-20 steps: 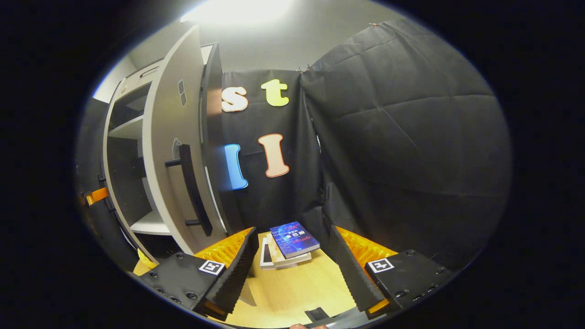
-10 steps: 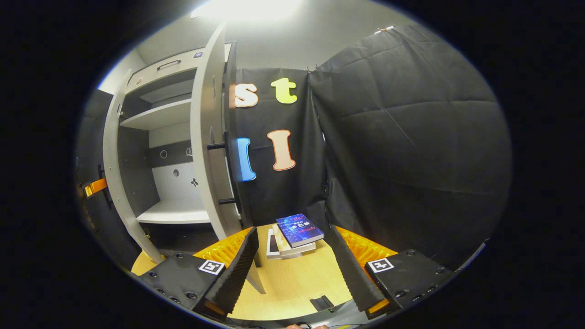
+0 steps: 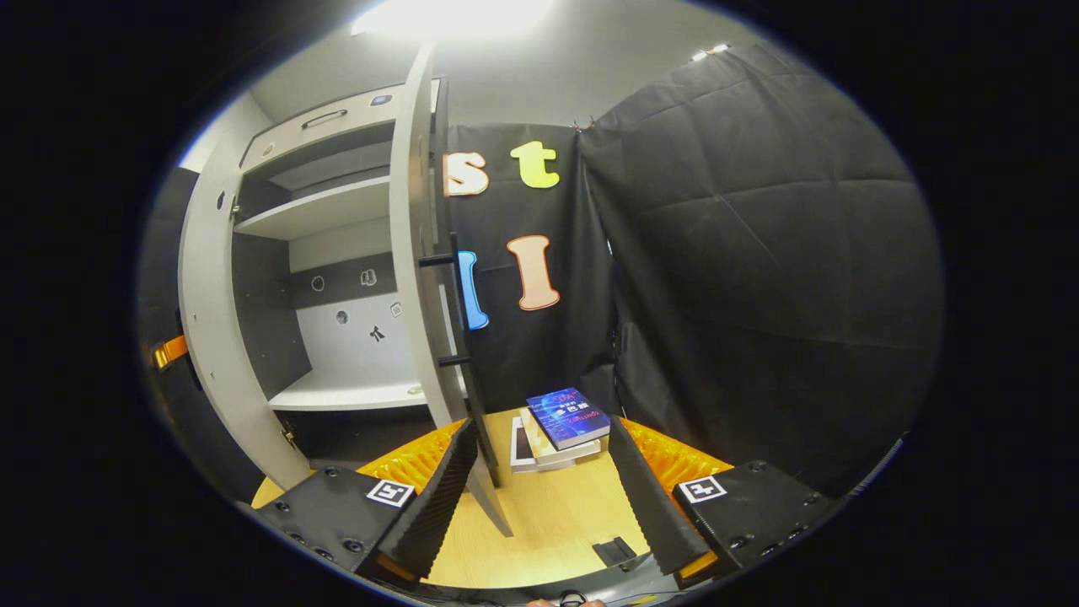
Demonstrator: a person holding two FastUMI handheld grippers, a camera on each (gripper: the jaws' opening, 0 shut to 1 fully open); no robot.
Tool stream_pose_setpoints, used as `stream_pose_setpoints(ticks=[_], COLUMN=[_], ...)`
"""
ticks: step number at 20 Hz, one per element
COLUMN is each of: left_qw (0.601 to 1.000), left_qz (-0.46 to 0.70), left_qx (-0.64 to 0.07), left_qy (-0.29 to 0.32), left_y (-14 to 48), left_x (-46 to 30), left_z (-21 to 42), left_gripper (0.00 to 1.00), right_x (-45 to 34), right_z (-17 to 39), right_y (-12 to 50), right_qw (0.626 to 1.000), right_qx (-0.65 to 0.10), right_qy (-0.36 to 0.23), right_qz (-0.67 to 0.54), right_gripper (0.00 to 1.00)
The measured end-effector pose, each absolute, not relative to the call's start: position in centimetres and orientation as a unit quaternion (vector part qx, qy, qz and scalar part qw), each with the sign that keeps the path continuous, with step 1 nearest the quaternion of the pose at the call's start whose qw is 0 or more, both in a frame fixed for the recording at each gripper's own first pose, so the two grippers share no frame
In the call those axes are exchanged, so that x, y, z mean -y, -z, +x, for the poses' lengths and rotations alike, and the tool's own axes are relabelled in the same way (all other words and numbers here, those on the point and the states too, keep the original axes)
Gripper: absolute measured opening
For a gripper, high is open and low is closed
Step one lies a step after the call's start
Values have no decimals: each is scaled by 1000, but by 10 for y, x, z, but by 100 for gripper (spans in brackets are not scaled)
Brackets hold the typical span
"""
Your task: Open the right door of the double-door shoe cabinet with the right hand, and open the left door with the left hand.
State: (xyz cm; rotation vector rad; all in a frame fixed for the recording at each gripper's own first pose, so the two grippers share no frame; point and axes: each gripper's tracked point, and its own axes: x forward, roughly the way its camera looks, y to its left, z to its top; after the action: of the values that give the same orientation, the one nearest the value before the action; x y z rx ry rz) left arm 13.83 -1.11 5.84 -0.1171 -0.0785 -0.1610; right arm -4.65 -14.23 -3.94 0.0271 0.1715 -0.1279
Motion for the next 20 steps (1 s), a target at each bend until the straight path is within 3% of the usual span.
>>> stream_pose_setpoints(ticks=[1,13,15,20], left_qw=[994,997,992,996], left_qz=[-57,-68,-111,-74], left_qx=[40,19,20,27], left_qy=[82,35,61,43], left_y=[-58,-34,-36,-41], left_x=[4,-103,-94,-98], left_z=[136,134,126,128], left_gripper=[2,2,2,2], right_x=[140,126,128,126], right_z=[-47,-84,-85,-80], right_y=[40,41,35,28], right_qw=[994,992,993,994], right_qx=[-87,-92,-84,-80], right_qy=[62,80,86,77], right_qz=[11,16,20,17], right_gripper=[98,98,98,98])
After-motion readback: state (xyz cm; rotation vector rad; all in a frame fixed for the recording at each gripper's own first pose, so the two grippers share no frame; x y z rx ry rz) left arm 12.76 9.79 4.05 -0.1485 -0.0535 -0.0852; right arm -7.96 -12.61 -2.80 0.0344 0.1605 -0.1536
